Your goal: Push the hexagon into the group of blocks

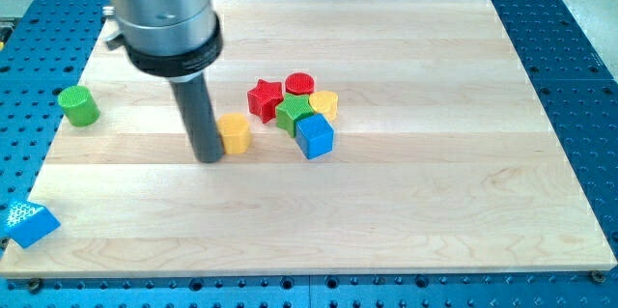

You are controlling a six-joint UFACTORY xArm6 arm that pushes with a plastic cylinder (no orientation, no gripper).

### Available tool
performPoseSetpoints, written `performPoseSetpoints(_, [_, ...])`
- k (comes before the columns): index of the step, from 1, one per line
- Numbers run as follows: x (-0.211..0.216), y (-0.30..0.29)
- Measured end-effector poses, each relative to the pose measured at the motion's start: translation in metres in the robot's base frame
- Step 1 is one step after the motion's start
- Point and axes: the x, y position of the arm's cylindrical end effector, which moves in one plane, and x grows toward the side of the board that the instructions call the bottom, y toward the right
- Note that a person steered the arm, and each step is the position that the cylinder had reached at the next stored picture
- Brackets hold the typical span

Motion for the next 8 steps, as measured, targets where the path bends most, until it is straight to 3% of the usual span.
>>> performPoseSetpoints(1, [0.000, 0.034])
performPoseSetpoints(4, [-0.032, 0.009])
performPoseSetpoints(8, [-0.007, 0.028])
